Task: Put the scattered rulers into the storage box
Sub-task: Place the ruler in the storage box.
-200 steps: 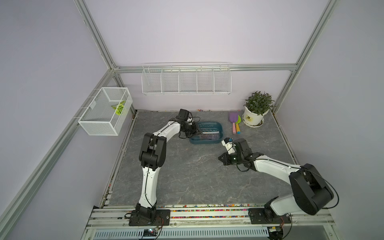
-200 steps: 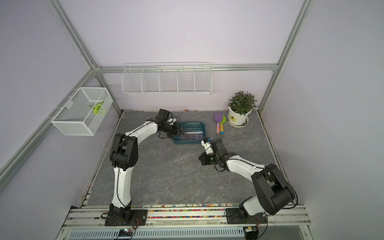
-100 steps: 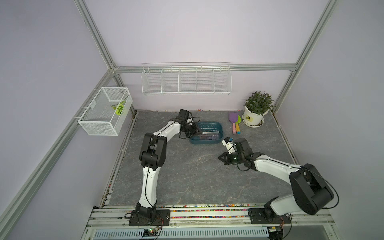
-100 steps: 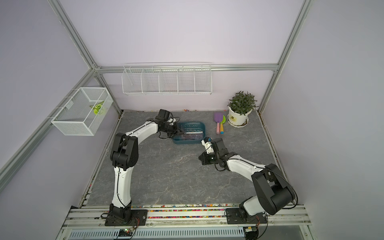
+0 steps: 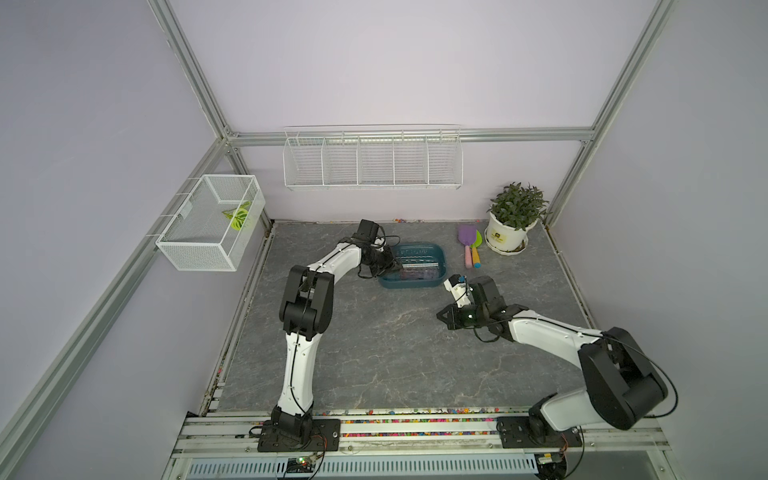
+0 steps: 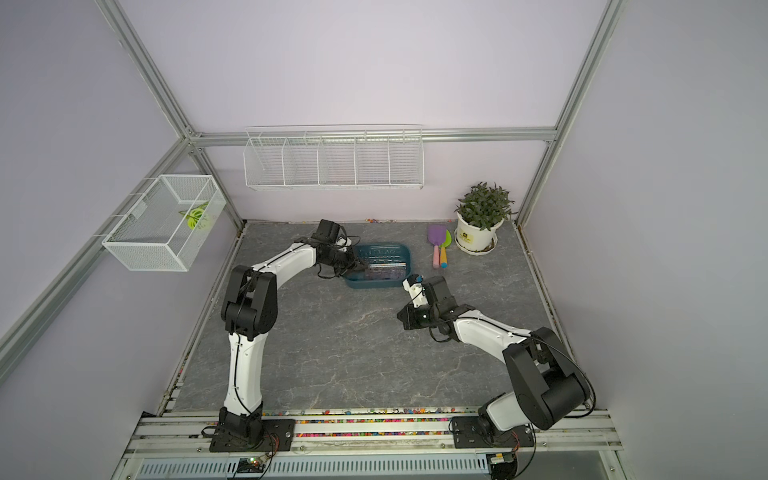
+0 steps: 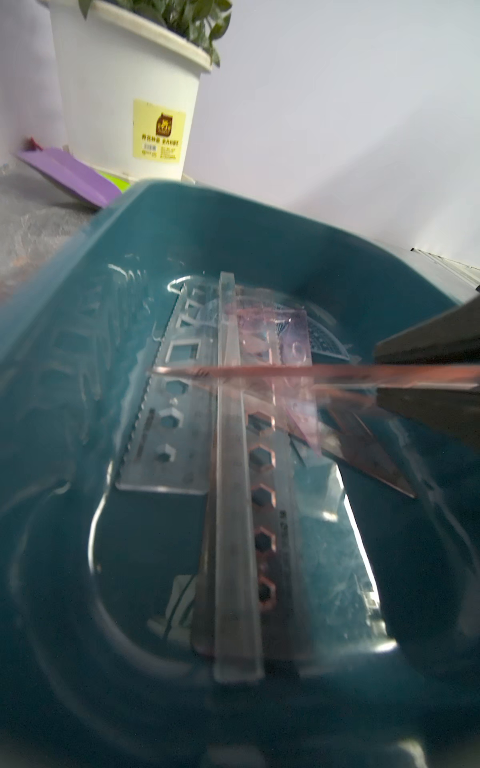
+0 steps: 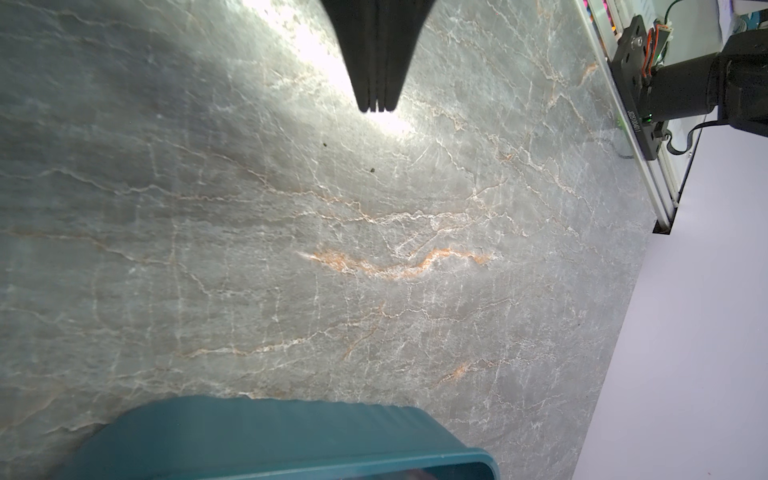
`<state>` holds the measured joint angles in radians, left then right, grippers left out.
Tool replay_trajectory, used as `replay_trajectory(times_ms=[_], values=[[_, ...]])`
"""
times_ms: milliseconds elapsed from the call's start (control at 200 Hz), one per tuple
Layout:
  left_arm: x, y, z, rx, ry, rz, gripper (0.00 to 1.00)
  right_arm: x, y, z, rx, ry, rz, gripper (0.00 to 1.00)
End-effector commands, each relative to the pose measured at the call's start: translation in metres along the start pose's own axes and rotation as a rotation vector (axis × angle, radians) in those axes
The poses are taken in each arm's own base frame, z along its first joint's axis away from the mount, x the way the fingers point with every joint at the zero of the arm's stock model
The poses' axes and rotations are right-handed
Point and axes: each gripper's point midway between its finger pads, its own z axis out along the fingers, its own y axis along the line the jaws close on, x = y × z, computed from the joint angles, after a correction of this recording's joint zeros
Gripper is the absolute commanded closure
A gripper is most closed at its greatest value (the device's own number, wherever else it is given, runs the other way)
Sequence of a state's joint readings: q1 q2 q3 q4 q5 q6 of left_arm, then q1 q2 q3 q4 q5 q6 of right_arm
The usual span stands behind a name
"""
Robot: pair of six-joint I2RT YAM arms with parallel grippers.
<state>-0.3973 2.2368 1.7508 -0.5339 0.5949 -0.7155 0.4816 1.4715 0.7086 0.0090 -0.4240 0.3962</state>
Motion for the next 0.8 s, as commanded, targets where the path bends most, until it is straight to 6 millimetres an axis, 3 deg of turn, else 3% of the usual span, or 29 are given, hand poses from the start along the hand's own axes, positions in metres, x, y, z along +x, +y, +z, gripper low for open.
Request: replay_trajectory(times_ms=[0,320,580,685,795], values=[[-0.006,0.009,0.002,-0.049,-0.014,0.027,0.78,0.000,0.000,-0.003,-0.013,-0.012,0.003,1.00],[-0.015,0.007,-0.013,-0.109,-0.066,0.078,0.72,0.000,0.000,-0.005,-0.012,-0.017,0.003,1.00],[-0.020,-0.020,-0.052,-0.128,-0.206,0.222,0.65,-0.010,-0.003,-0.017,0.037,-0.063,-0.018,1.00],[-0.013,-0.034,-0.076,-0.134,-0.290,0.304,0.54,-0.022,-0.009,-0.034,0.122,-0.132,-0.043,0.87],[-0.012,-0.039,-0.110,-0.244,-0.452,0.353,0.46,-0.037,-0.021,-0.066,0.270,-0.234,-0.074,0.74]])
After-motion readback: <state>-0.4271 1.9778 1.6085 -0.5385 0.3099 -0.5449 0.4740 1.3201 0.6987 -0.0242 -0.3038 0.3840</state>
